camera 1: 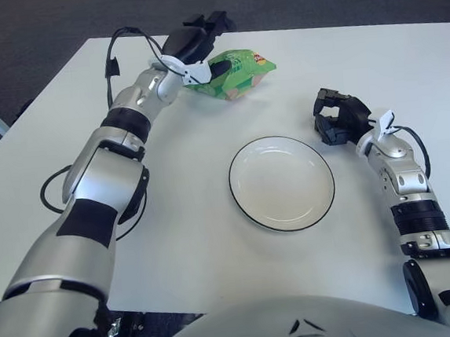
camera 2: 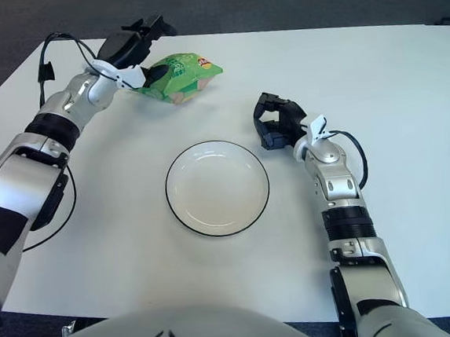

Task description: Put the snack into the plate.

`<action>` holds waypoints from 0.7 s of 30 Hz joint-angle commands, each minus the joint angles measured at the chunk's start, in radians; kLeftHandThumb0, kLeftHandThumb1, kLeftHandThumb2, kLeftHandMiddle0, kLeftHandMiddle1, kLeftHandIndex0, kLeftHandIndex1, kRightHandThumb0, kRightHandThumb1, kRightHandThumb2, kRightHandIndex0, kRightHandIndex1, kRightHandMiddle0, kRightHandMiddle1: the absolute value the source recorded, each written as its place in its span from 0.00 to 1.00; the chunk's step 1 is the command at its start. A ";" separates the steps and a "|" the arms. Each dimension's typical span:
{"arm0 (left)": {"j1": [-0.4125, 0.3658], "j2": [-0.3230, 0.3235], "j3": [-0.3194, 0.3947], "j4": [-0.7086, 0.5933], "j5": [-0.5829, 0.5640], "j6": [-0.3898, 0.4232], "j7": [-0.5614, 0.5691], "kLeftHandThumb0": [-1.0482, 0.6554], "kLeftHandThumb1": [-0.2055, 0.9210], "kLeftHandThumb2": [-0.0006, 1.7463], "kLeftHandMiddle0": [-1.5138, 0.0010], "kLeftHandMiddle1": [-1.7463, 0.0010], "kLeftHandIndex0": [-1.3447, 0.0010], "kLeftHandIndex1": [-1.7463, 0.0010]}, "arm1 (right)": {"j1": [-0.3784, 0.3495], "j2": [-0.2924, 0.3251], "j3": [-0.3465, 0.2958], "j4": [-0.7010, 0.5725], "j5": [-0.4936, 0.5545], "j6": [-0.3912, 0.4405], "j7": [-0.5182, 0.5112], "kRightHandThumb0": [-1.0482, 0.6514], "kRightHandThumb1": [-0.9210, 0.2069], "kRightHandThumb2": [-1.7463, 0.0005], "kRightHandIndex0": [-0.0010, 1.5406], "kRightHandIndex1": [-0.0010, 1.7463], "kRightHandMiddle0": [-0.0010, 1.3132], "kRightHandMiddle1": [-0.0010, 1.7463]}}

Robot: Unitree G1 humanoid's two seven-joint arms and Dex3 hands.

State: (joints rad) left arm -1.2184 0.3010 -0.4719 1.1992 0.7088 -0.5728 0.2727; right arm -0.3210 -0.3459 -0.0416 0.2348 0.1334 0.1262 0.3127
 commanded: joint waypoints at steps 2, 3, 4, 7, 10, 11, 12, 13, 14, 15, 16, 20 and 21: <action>-0.045 -0.045 -0.045 0.062 0.043 0.080 0.010 0.05 1.00 0.70 0.97 0.71 1.00 0.59 | 0.069 -0.007 0.026 0.052 -0.045 0.053 0.001 0.35 0.47 0.30 0.83 1.00 0.42 1.00; -0.047 -0.052 -0.050 0.072 0.048 0.095 0.013 0.05 1.00 0.70 0.98 0.71 1.00 0.60 | 0.071 -0.007 0.027 0.048 -0.046 0.054 0.001 0.35 0.47 0.30 0.83 1.00 0.42 1.00; -0.049 -0.057 -0.055 0.079 0.050 0.105 0.015 0.05 1.00 0.71 0.98 0.72 1.00 0.61 | 0.072 -0.007 0.027 0.045 -0.046 0.055 0.000 0.35 0.47 0.30 0.83 1.00 0.42 1.00; -0.051 -0.069 -0.063 0.096 0.054 0.130 0.020 0.06 1.00 0.72 0.99 0.74 1.00 0.62 | 0.074 -0.008 0.028 0.039 -0.046 0.059 0.000 0.35 0.47 0.30 0.83 1.00 0.42 1.00; -0.050 -0.086 -0.069 0.110 0.058 0.162 0.024 0.06 1.00 0.72 0.99 0.75 1.00 0.63 | 0.078 -0.008 0.029 0.029 -0.045 0.063 0.000 0.35 0.47 0.30 0.83 1.00 0.42 1.00; -0.049 -0.090 -0.070 0.113 0.057 0.170 0.024 0.06 1.00 0.72 0.99 0.75 1.00 0.63 | 0.079 -0.008 0.030 0.028 -0.045 0.061 0.001 0.35 0.47 0.30 0.83 1.00 0.42 1.00; -0.049 -0.092 -0.071 0.114 0.056 0.173 0.024 0.06 1.00 0.73 1.00 0.75 1.00 0.64 | 0.081 -0.008 0.030 0.024 -0.045 0.061 0.001 0.35 0.47 0.30 0.83 1.00 0.42 1.00; -0.047 -0.099 -0.072 0.116 0.056 0.185 0.025 0.06 1.00 0.73 1.00 0.75 1.00 0.64 | 0.083 -0.007 0.031 0.023 -0.045 0.058 0.002 0.35 0.47 0.30 0.83 1.00 0.42 1.00; -0.046 -0.104 -0.073 0.117 0.055 0.193 0.026 0.06 1.00 0.73 1.00 0.76 1.00 0.63 | 0.086 -0.007 0.031 0.019 -0.045 0.058 0.003 0.34 0.47 0.30 0.83 1.00 0.42 1.00; -0.044 -0.110 -0.075 0.119 0.056 0.201 0.026 0.06 1.00 0.73 1.00 0.76 1.00 0.63 | 0.088 -0.007 0.032 0.017 -0.045 0.057 0.004 0.34 0.47 0.30 0.83 1.00 0.42 1.00; -0.042 -0.113 -0.076 0.120 0.056 0.207 0.026 0.06 1.00 0.73 1.00 0.77 1.00 0.63 | 0.089 -0.006 0.032 0.015 -0.045 0.056 0.004 0.34 0.47 0.30 0.83 1.00 0.43 1.00; -0.038 -0.129 -0.081 0.127 0.053 0.230 0.009 0.06 1.00 0.74 0.99 0.77 1.00 0.60 | 0.094 -0.007 0.032 0.003 -0.042 0.062 0.008 0.34 0.47 0.29 0.83 1.00 0.43 1.00; -0.034 -0.135 -0.082 0.132 0.051 0.237 -0.002 0.06 1.00 0.74 0.99 0.77 1.00 0.60 | 0.095 -0.007 0.032 -0.001 -0.040 0.064 0.011 0.34 0.47 0.29 0.83 1.00 0.43 1.00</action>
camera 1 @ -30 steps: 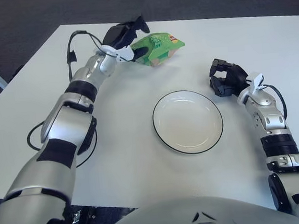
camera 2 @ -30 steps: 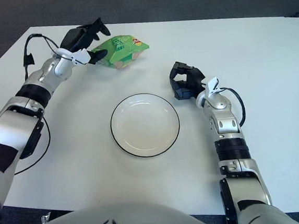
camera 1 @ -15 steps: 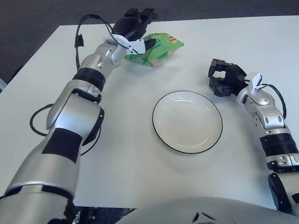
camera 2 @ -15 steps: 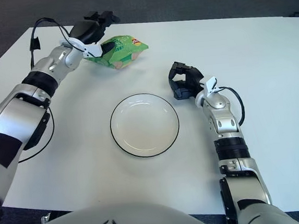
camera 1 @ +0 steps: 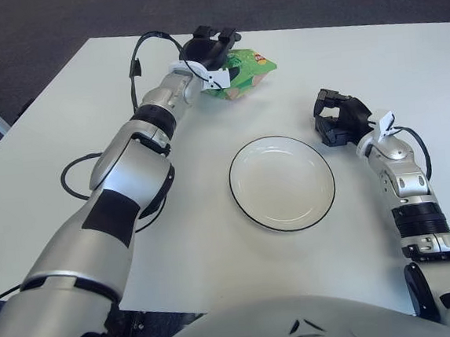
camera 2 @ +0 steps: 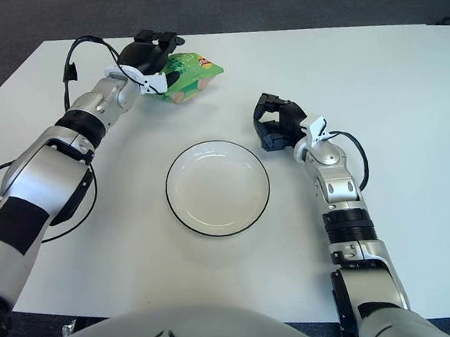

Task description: Put the snack into the plate.

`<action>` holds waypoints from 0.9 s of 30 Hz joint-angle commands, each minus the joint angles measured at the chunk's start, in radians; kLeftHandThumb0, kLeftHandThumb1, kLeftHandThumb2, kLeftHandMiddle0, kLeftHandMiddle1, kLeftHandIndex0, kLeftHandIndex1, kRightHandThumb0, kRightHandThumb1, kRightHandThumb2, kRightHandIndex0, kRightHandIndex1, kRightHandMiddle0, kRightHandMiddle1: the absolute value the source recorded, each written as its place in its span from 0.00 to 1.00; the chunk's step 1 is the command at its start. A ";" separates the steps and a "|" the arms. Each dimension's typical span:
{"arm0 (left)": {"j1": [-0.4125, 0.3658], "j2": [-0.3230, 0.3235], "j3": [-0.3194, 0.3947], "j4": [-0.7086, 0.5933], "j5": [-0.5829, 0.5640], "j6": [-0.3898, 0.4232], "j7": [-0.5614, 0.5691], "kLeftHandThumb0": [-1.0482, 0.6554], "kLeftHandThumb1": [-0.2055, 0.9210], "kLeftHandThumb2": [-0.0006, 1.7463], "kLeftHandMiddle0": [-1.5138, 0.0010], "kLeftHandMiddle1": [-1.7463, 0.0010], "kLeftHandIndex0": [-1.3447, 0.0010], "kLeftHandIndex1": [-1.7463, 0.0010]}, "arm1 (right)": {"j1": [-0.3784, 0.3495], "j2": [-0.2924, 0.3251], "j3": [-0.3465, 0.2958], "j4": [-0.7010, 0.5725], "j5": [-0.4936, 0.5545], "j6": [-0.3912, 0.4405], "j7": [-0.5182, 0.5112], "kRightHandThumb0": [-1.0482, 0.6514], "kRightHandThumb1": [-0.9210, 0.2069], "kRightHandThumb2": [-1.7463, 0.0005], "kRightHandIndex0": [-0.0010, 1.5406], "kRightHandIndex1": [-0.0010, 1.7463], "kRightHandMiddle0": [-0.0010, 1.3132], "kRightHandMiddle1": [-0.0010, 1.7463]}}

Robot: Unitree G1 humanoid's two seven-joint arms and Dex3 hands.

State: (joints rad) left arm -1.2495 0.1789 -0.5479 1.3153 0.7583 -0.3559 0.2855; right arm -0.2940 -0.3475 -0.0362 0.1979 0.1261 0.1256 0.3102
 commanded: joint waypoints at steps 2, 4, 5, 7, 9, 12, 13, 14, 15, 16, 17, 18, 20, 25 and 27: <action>0.004 -0.020 -0.007 0.022 -0.002 0.028 -0.030 0.06 1.00 0.74 0.98 0.77 1.00 0.59 | 0.072 -0.006 0.026 0.026 -0.029 0.070 0.015 0.34 0.48 0.29 0.83 1.00 0.43 1.00; 0.011 -0.024 -0.003 0.026 -0.008 0.032 -0.049 0.06 1.00 0.75 0.98 0.77 1.00 0.59 | 0.074 -0.006 0.025 0.021 -0.027 0.072 0.016 0.34 0.48 0.29 0.83 1.00 0.43 1.00; 0.014 -0.026 -0.001 0.028 -0.012 0.033 -0.059 0.06 1.00 0.75 0.98 0.77 1.00 0.59 | 0.075 -0.006 0.024 0.019 -0.025 0.073 0.017 0.34 0.48 0.29 0.83 1.00 0.43 1.00; 0.020 -0.026 0.009 0.031 -0.025 0.030 -0.092 0.06 1.00 0.75 0.97 0.77 1.00 0.59 | 0.078 -0.004 0.025 0.010 -0.024 0.076 0.017 0.34 0.48 0.29 0.83 1.00 0.43 1.00; 0.026 -0.025 0.013 0.032 -0.032 0.027 -0.112 0.06 1.00 0.74 0.97 0.77 1.00 0.59 | 0.081 -0.004 0.025 0.004 -0.024 0.079 0.016 0.34 0.48 0.29 0.83 1.00 0.43 1.00; 0.043 -0.016 0.014 0.033 -0.039 0.019 -0.152 0.06 1.00 0.74 0.96 0.77 1.00 0.60 | 0.084 -0.003 0.028 -0.009 -0.025 0.088 0.014 0.34 0.48 0.29 0.83 1.00 0.43 1.00; 0.046 -0.013 0.013 0.032 -0.040 0.017 -0.163 0.06 1.00 0.74 0.96 0.77 1.00 0.61 | 0.085 -0.003 0.029 -0.013 -0.025 0.091 0.014 0.34 0.48 0.29 0.83 1.00 0.43 1.00; 0.049 -0.012 0.010 0.032 -0.041 0.018 -0.173 0.06 1.00 0.74 0.96 0.77 1.00 0.62 | 0.086 -0.003 0.029 -0.016 -0.025 0.093 0.014 0.34 0.48 0.29 0.83 1.00 0.43 1.00; 0.054 -0.007 0.007 0.030 -0.041 0.018 -0.191 0.06 1.00 0.74 0.95 0.77 1.00 0.64 | 0.086 -0.003 0.030 -0.019 -0.025 0.095 0.015 0.34 0.48 0.29 0.83 1.00 0.43 1.00; 0.058 -0.004 0.005 0.029 -0.042 0.018 -0.203 0.06 1.00 0.74 0.95 0.77 1.00 0.64 | 0.086 -0.002 0.030 -0.021 -0.024 0.096 0.016 0.34 0.48 0.29 0.83 1.00 0.43 1.00; 0.060 -0.002 0.003 0.028 -0.042 0.018 -0.211 0.06 1.00 0.75 0.95 0.77 1.00 0.66 | 0.086 -0.002 0.030 -0.023 -0.024 0.097 0.017 0.34 0.48 0.28 0.83 1.00 0.44 1.00; 0.060 -0.003 0.003 0.028 -0.044 0.024 -0.226 0.06 1.00 0.75 0.94 0.77 1.00 0.66 | 0.087 -0.003 0.030 -0.024 -0.023 0.097 0.019 0.34 0.49 0.28 0.83 1.00 0.44 1.00; 0.062 -0.007 0.008 0.030 -0.051 0.040 -0.259 0.06 1.00 0.75 0.93 0.77 1.00 0.70 | 0.088 -0.007 0.030 -0.022 -0.022 0.088 0.027 0.34 0.49 0.28 0.83 1.00 0.44 1.00; 0.071 -0.005 0.018 0.032 -0.062 0.060 -0.300 0.06 1.00 0.75 0.92 0.77 1.00 0.75 | 0.082 -0.010 0.033 -0.014 -0.026 0.079 0.032 0.34 0.49 0.28 0.83 1.00 0.44 1.00; 0.080 0.000 0.018 0.040 -0.061 0.070 -0.311 0.06 1.00 0.74 0.91 0.77 1.00 0.77 | 0.080 -0.012 0.034 -0.008 -0.029 0.074 0.033 0.34 0.49 0.28 0.84 1.00 0.44 1.00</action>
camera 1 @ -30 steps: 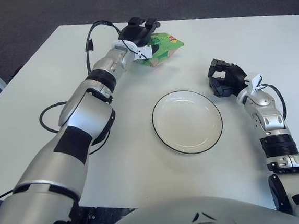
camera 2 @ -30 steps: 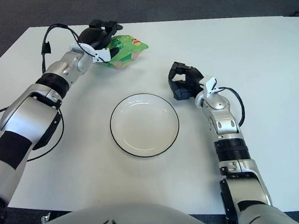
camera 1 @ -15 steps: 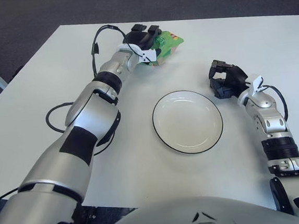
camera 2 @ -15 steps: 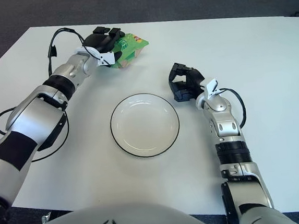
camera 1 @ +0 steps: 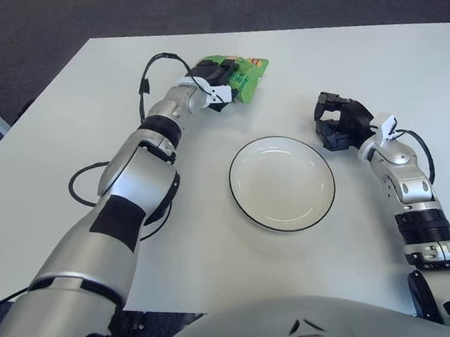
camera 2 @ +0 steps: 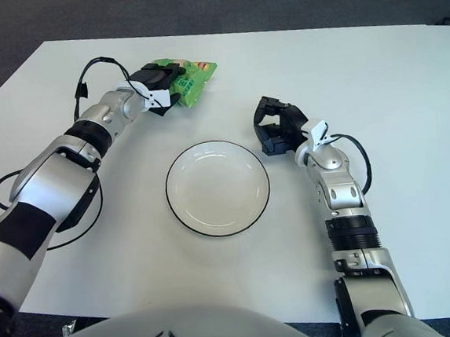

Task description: Put the snack into the plate.

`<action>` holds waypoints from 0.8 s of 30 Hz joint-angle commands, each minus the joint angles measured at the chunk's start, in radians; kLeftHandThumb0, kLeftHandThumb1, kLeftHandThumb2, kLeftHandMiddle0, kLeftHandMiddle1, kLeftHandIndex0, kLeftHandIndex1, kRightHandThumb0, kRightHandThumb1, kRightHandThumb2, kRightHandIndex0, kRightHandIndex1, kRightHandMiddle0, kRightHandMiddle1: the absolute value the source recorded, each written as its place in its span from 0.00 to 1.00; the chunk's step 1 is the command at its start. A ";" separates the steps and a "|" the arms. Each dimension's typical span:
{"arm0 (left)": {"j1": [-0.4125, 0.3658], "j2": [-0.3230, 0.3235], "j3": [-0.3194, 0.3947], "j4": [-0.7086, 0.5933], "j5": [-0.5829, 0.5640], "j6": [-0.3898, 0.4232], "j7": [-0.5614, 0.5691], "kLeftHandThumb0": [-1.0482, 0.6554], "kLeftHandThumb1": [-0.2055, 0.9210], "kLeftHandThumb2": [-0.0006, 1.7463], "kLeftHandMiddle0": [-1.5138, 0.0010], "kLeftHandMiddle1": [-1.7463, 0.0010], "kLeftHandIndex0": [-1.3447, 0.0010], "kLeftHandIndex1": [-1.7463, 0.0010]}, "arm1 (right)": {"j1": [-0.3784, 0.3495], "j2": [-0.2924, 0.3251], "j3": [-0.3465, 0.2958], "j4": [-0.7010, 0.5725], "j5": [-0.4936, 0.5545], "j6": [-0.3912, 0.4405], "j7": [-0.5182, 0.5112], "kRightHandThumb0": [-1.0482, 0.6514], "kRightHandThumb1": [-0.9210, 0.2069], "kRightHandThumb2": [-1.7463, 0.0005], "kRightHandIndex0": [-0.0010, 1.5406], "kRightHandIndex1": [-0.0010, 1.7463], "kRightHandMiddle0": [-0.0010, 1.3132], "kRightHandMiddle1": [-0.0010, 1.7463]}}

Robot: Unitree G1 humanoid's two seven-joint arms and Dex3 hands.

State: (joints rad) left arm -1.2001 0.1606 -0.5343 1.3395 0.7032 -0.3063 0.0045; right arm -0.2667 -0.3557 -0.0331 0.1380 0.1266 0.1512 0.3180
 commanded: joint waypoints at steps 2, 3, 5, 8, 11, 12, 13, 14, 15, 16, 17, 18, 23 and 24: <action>0.038 0.028 0.002 0.020 -0.004 0.022 -0.035 0.06 1.00 0.74 0.90 0.77 1.00 0.79 | 0.049 -0.007 0.032 0.056 -0.032 0.046 0.026 0.34 0.49 0.28 0.84 1.00 0.44 1.00; 0.041 0.032 0.000 0.020 -0.003 0.021 -0.037 0.06 1.00 0.74 0.89 0.77 1.00 0.79 | 0.048 -0.008 0.032 0.057 -0.033 0.045 0.026 0.34 0.50 0.27 0.84 1.00 0.44 1.00; 0.049 0.043 -0.006 0.019 0.000 0.010 -0.041 0.06 1.00 0.74 0.89 0.77 1.00 0.80 | 0.047 -0.009 0.033 0.058 -0.034 0.045 0.025 0.34 0.50 0.27 0.84 1.00 0.44 1.00; 0.066 0.071 -0.018 0.012 0.008 -0.024 -0.049 0.05 1.00 0.73 0.87 0.76 1.00 0.82 | 0.043 -0.012 0.035 0.060 -0.035 0.048 0.025 0.34 0.50 0.27 0.84 1.00 0.45 1.00; 0.114 0.146 -0.024 -0.030 0.004 -0.145 -0.063 0.05 1.00 0.74 0.85 0.75 1.00 0.78 | 0.043 -0.013 0.036 0.059 -0.033 0.048 0.025 0.34 0.50 0.27 0.84 1.00 0.45 1.00; 0.124 0.166 -0.023 -0.045 -0.001 -0.181 -0.071 0.05 1.00 0.74 0.84 0.74 1.00 0.76 | 0.042 -0.014 0.036 0.061 -0.032 0.047 0.025 0.34 0.50 0.27 0.84 1.00 0.45 1.00; 0.128 0.176 -0.021 -0.054 -0.006 -0.200 -0.078 0.05 1.00 0.74 0.83 0.74 1.00 0.74 | 0.040 -0.014 0.036 0.063 -0.032 0.046 0.025 0.34 0.50 0.27 0.84 1.00 0.44 1.00; 0.136 0.193 -0.018 -0.072 -0.014 -0.238 -0.089 0.05 1.00 0.74 0.83 0.74 1.00 0.73 | 0.040 -0.015 0.036 0.062 -0.032 0.048 0.025 0.34 0.50 0.27 0.84 1.00 0.44 1.00; 0.143 0.206 -0.015 -0.084 -0.021 -0.265 -0.098 0.06 1.00 0.74 0.82 0.73 1.00 0.72 | 0.039 -0.016 0.036 0.062 -0.032 0.049 0.025 0.34 0.50 0.27 0.84 1.00 0.44 1.00; 0.157 0.231 -0.010 -0.112 -0.034 -0.315 -0.114 0.06 1.00 0.74 0.82 0.73 1.00 0.71 | 0.039 -0.016 0.037 0.060 -0.034 0.052 0.023 0.34 0.50 0.27 0.84 1.00 0.44 1.00; 0.167 0.249 -0.007 -0.132 -0.044 -0.349 -0.126 0.06 1.00 0.74 0.82 0.73 1.00 0.70 | 0.040 -0.017 0.038 0.059 -0.035 0.054 0.022 0.34 0.50 0.27 0.84 1.00 0.44 1.00; 0.180 0.269 -0.002 -0.158 -0.056 -0.385 -0.141 0.07 1.00 0.75 0.81 0.73 1.00 0.69 | 0.040 -0.017 0.039 0.058 -0.036 0.055 0.021 0.34 0.50 0.27 0.84 1.00 0.44 1.00; 0.230 0.347 0.015 -0.235 -0.095 -0.507 -0.192 0.09 1.00 0.74 0.82 0.73 1.00 0.68 | 0.038 -0.019 0.041 0.057 -0.043 0.060 0.013 0.34 0.49 0.28 0.84 1.00 0.44 1.00; 0.245 0.364 0.020 -0.253 -0.103 -0.527 -0.199 0.09 1.00 0.74 0.83 0.73 1.00 0.69 | 0.037 -0.019 0.041 0.057 -0.044 0.061 0.011 0.34 0.49 0.28 0.84 1.00 0.44 1.00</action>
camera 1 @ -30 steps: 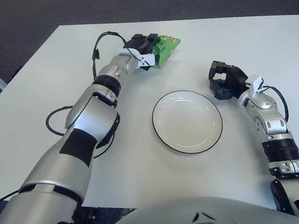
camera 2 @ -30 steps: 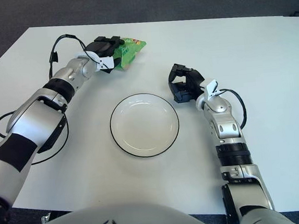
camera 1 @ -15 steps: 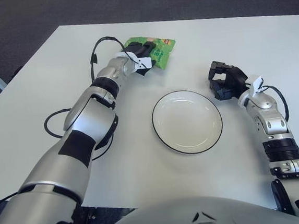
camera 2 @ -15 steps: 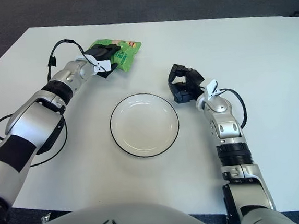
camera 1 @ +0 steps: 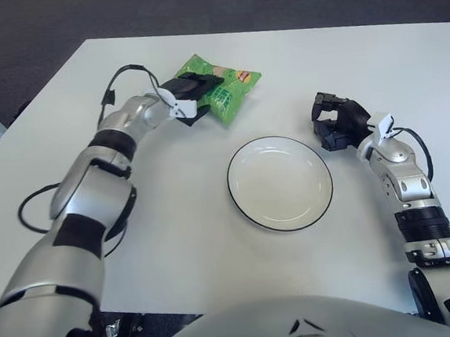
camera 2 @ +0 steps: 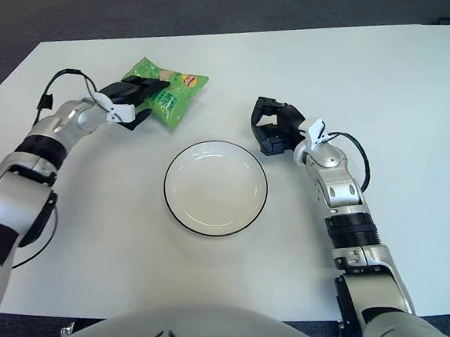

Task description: Put the snack into the plate.

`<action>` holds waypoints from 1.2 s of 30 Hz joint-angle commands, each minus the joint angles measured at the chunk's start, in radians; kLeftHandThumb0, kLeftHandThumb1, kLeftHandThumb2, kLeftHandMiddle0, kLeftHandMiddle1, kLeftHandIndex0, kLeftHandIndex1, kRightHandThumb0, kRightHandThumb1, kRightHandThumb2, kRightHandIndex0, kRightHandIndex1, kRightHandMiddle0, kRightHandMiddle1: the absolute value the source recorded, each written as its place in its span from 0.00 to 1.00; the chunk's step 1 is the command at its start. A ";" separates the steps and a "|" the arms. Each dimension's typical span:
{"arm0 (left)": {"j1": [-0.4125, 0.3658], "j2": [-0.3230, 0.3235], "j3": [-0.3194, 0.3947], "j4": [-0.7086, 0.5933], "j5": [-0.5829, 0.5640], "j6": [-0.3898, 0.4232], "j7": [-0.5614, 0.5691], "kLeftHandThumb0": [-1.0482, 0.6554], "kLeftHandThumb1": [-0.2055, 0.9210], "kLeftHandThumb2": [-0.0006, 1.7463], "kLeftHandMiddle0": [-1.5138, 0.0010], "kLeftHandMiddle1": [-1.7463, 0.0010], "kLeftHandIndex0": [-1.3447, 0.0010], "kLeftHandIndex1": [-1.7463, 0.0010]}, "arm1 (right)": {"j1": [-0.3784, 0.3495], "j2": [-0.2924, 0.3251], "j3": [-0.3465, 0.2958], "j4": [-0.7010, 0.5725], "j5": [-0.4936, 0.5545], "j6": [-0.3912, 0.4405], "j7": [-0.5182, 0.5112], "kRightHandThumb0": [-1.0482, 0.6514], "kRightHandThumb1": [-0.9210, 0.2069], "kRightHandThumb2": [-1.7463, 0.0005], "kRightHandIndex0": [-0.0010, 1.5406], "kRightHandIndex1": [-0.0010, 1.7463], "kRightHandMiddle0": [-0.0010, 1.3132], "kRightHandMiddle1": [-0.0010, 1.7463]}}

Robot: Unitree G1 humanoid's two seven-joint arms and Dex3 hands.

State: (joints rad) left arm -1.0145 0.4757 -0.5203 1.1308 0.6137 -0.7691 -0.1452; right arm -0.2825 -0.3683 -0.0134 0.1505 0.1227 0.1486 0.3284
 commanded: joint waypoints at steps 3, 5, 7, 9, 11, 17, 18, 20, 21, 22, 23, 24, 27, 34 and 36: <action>0.099 0.089 0.018 -0.093 -0.030 -0.110 -0.062 0.10 1.00 0.74 0.81 0.71 1.00 0.71 | 0.051 -0.007 0.020 0.048 -0.039 0.065 0.001 0.34 0.49 0.28 0.84 1.00 0.44 1.00; 0.125 0.112 0.027 -0.128 -0.039 -0.134 -0.068 0.10 1.00 0.73 0.79 0.67 1.00 0.72 | 0.049 -0.007 0.019 0.050 -0.038 0.065 0.002 0.34 0.49 0.28 0.84 1.00 0.44 1.00; 0.163 0.133 0.035 -0.168 -0.043 -0.159 -0.064 0.09 1.00 0.73 0.78 0.63 1.00 0.73 | 0.047 -0.006 0.017 0.052 -0.036 0.067 0.004 0.34 0.49 0.28 0.84 1.00 0.44 1.00; 0.187 0.144 0.041 -0.192 -0.045 -0.168 -0.062 0.08 1.00 0.73 0.79 0.63 1.00 0.73 | 0.047 -0.006 0.016 0.052 -0.034 0.068 0.006 0.34 0.49 0.28 0.84 1.00 0.44 1.00; 0.226 0.160 0.048 -0.231 -0.043 -0.177 -0.052 0.08 1.00 0.73 0.80 0.63 1.00 0.73 | 0.043 -0.007 0.016 0.059 -0.033 0.065 0.011 0.34 0.49 0.28 0.84 1.00 0.44 1.00; 0.355 0.231 0.103 -0.451 -0.103 -0.169 -0.102 0.07 1.00 0.72 0.85 0.66 1.00 0.73 | 0.032 -0.010 0.019 0.082 -0.042 0.055 0.013 0.34 0.48 0.29 0.84 1.00 0.43 1.00; 0.377 0.242 0.113 -0.489 -0.116 -0.161 -0.113 0.07 1.00 0.72 0.86 0.67 1.00 0.74 | 0.031 -0.010 0.019 0.084 -0.044 0.054 0.012 0.34 0.48 0.29 0.84 1.00 0.43 1.00; 0.430 0.272 0.139 -0.584 -0.155 -0.139 -0.144 0.07 1.00 0.72 0.87 0.68 1.00 0.74 | 0.030 -0.009 0.018 0.087 -0.045 0.053 0.009 0.34 0.48 0.29 0.84 1.00 0.43 1.00; 0.450 0.281 0.150 -0.621 -0.170 -0.124 -0.159 0.07 1.00 0.72 0.88 0.69 1.00 0.74 | 0.029 -0.008 0.018 0.088 -0.045 0.053 0.008 0.34 0.48 0.29 0.84 1.00 0.43 1.00; 0.466 0.287 0.159 -0.649 -0.181 -0.110 -0.172 0.07 1.00 0.72 0.88 0.69 1.00 0.74 | 0.028 -0.008 0.017 0.089 -0.046 0.053 0.007 0.34 0.47 0.29 0.84 1.00 0.43 1.00; 0.481 0.290 0.166 -0.671 -0.190 -0.096 -0.183 0.07 1.00 0.71 0.89 0.70 1.00 0.74 | 0.028 -0.007 0.017 0.087 -0.047 0.054 0.005 0.35 0.47 0.30 0.83 1.00 0.42 1.00; 0.494 0.292 0.173 -0.690 -0.197 -0.083 -0.193 0.07 1.00 0.71 0.89 0.71 1.00 0.74 | 0.029 -0.007 0.017 0.086 -0.047 0.056 0.004 0.35 0.47 0.30 0.83 1.00 0.42 1.00; 0.518 0.296 0.188 -0.724 -0.212 -0.061 -0.218 0.07 1.00 0.71 0.89 0.73 1.00 0.75 | 0.025 -0.004 0.016 0.087 -0.048 0.063 0.001 0.35 0.46 0.30 0.83 1.00 0.42 1.00; 0.544 0.302 0.212 -0.751 -0.240 -0.073 -0.253 0.07 1.00 0.70 0.92 0.76 1.00 0.77 | 0.017 -0.005 0.021 0.093 -0.060 0.069 -0.006 0.35 0.45 0.31 0.82 1.00 0.41 1.00; 0.548 0.304 0.218 -0.757 -0.239 -0.075 -0.258 0.07 1.00 0.70 0.92 0.76 1.00 0.77 | 0.016 -0.005 0.021 0.094 -0.061 0.069 -0.007 0.35 0.45 0.31 0.82 1.00 0.41 1.00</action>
State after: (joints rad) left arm -0.4850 0.7619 -0.3140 0.3855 0.3780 -0.8414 -0.3776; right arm -0.3103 -0.3714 -0.0137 0.1879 0.0992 0.1513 0.3224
